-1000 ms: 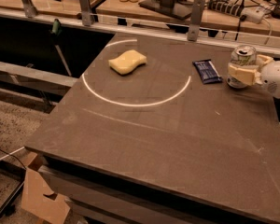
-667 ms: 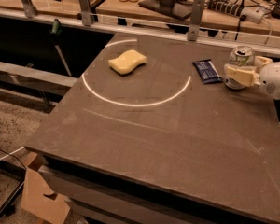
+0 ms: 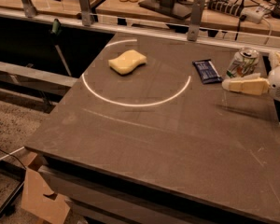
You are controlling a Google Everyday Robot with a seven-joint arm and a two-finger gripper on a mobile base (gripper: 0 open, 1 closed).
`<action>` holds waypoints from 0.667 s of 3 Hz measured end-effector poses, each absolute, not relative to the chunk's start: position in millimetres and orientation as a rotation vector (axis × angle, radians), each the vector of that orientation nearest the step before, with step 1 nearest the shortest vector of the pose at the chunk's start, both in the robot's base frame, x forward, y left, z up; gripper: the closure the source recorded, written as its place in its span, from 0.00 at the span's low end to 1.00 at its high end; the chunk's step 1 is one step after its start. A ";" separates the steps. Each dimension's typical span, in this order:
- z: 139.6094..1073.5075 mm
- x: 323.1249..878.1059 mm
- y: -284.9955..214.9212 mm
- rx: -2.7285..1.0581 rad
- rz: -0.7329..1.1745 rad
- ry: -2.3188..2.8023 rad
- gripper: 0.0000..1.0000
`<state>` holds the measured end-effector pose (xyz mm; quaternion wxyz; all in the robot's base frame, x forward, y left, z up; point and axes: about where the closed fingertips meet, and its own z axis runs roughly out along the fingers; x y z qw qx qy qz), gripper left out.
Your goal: Move 7up can near rxbar blueberry
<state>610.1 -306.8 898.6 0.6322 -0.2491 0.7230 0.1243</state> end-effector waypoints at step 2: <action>932.1 556.7 -341.4 -0.582 0.174 1.680 0.00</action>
Offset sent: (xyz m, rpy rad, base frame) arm -0.0423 -0.0301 0.0194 -0.0592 0.0057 -0.0473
